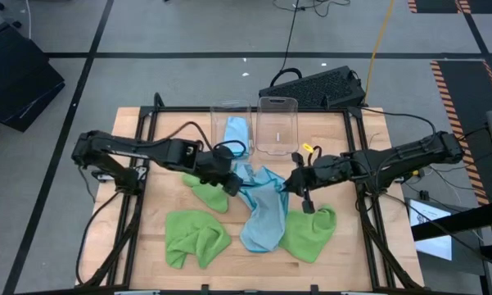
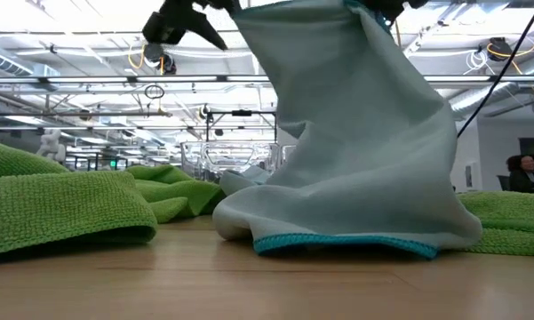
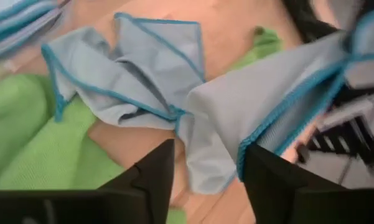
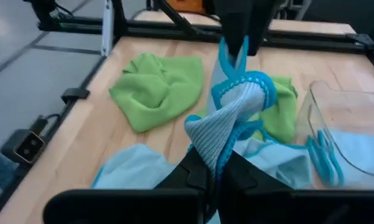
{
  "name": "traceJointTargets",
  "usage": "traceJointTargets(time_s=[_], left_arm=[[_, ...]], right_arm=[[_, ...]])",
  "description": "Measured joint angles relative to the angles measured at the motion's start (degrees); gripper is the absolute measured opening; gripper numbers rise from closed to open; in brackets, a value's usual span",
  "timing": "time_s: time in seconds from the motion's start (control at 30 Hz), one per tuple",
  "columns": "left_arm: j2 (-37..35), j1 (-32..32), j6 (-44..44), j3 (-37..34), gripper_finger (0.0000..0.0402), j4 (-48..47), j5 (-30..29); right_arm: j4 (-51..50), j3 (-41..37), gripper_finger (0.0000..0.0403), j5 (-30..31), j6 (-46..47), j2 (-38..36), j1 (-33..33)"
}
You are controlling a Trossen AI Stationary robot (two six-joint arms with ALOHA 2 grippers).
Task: Fold microfiber towels
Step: Fold the bottom blue microfiber towel
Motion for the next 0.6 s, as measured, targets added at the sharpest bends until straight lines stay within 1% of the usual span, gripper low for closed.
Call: traceJointTargets(time_s=[0.13, 0.2, 0.27, 0.33, 0.43, 0.5, 0.6], left_arm=[[-4.1, 1.2, 6.6, -0.2, 0.021, -2.5, 1.2], [-5.6, 1.9, 8.4, 0.1, 0.0225, 0.0, 1.3], [-7.3, 2.2, 11.6, -0.1, 0.0241, -1.3, 1.3], [-8.2, 2.1, 15.5, 0.0, 0.0258, 0.0, 0.4], [-7.9, 0.5, 23.9, 0.0, 0.0282, -0.8, -3.5], [-6.3, -0.7, 30.5, -0.3, 0.0298, 0.6, -6.5], [-2.8, -2.3, 39.7, -1.4, 0.0318, 3.2, -6.8]], right_arm=[[-2.2, -0.3, 0.0004, -0.8, -0.3, -0.1, 0.4], [-2.1, -0.2, 0.0004, -0.8, -0.3, 0.1, 0.4], [-1.6, -0.1, 0.0004, -0.7, -0.7, -0.2, 0.3], [-1.1, 0.0, 0.0004, -0.7, -1.1, -0.1, 0.4], [0.0, -0.1, 0.0004, -0.8, -1.9, -0.1, 0.7], [-0.3, -0.1, 0.0004, -0.7, -2.6, -0.1, 1.1], [-0.4, -0.1, 0.0004, -0.7, -3.0, -0.1, 1.9]])
